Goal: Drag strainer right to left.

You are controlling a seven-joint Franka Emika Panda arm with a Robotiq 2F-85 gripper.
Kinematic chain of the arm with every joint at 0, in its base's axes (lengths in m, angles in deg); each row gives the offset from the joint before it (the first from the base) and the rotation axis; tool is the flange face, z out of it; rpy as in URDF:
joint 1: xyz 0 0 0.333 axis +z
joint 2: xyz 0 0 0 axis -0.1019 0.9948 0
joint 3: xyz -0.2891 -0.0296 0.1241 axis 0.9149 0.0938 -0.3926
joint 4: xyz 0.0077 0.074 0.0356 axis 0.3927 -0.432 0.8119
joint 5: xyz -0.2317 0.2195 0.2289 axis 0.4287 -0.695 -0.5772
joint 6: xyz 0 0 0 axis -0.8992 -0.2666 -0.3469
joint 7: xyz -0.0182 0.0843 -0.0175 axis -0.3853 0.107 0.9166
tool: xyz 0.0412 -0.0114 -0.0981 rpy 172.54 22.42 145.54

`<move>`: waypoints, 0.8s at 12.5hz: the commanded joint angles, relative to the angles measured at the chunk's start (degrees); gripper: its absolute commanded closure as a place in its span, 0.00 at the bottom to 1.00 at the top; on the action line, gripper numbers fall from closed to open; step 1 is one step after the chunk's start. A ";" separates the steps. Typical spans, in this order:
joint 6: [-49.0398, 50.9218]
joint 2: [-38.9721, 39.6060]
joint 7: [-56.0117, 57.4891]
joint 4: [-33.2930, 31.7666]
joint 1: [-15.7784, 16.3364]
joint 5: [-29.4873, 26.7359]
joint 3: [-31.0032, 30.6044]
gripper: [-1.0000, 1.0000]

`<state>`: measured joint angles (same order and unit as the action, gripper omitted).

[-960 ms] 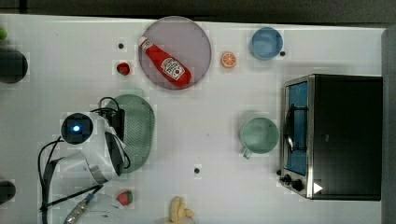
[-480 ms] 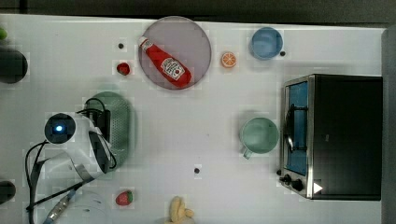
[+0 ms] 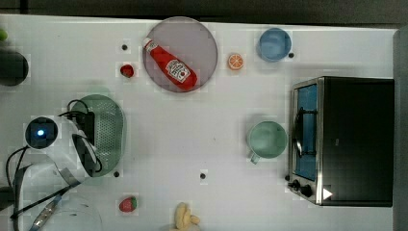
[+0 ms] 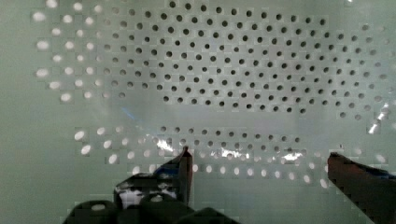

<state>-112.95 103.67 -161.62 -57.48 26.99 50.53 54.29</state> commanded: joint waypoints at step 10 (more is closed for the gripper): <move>14.02 -11.55 12.02 1.62 2.36 -0.14 6.87 0.00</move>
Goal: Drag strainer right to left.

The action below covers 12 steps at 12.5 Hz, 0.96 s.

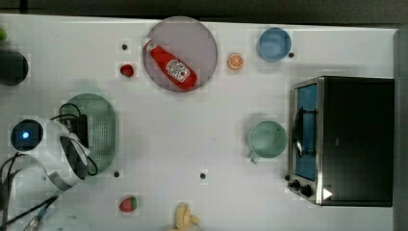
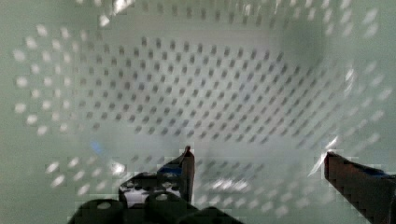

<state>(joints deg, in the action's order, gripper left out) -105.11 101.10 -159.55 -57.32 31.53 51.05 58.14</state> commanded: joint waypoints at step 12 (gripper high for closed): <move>41.91 -46.02 66.49 1.52 -5.88 12.10 36.05 0.00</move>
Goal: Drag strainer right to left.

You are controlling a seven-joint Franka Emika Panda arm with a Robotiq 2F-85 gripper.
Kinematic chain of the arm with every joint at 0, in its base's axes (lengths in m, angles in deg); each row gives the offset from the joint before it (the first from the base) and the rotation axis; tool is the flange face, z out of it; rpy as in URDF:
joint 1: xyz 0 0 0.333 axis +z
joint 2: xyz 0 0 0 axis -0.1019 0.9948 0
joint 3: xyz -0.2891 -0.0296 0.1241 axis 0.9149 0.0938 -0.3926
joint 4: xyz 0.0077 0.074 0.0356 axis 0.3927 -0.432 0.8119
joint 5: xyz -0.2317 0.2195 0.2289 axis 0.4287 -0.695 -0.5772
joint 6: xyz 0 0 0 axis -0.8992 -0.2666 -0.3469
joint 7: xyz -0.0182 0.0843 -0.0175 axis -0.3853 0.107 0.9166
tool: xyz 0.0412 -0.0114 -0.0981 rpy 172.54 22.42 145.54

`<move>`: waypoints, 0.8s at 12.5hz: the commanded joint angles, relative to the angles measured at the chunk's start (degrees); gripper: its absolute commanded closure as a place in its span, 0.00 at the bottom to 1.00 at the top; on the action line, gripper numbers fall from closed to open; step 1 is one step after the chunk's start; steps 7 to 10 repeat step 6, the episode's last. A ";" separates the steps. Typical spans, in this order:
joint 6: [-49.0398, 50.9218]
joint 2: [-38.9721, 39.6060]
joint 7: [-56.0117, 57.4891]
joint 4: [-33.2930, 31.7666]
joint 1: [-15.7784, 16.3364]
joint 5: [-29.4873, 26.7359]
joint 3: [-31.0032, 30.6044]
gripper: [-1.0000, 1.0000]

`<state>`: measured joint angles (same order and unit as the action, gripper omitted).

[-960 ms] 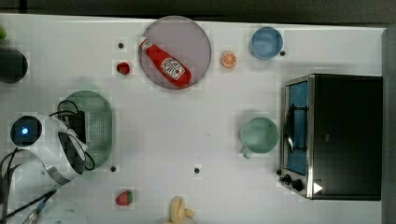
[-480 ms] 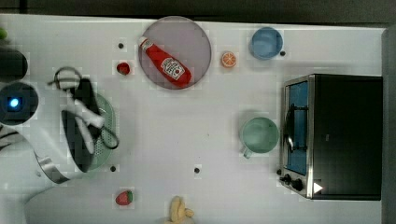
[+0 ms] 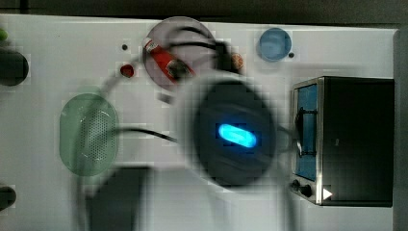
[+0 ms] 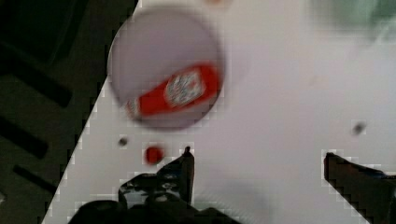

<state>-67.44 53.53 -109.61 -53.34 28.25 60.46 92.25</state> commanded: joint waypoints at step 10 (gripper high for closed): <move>7.83 -2.36 18.37 -2.57 -2.63 7.02 4.69 0.00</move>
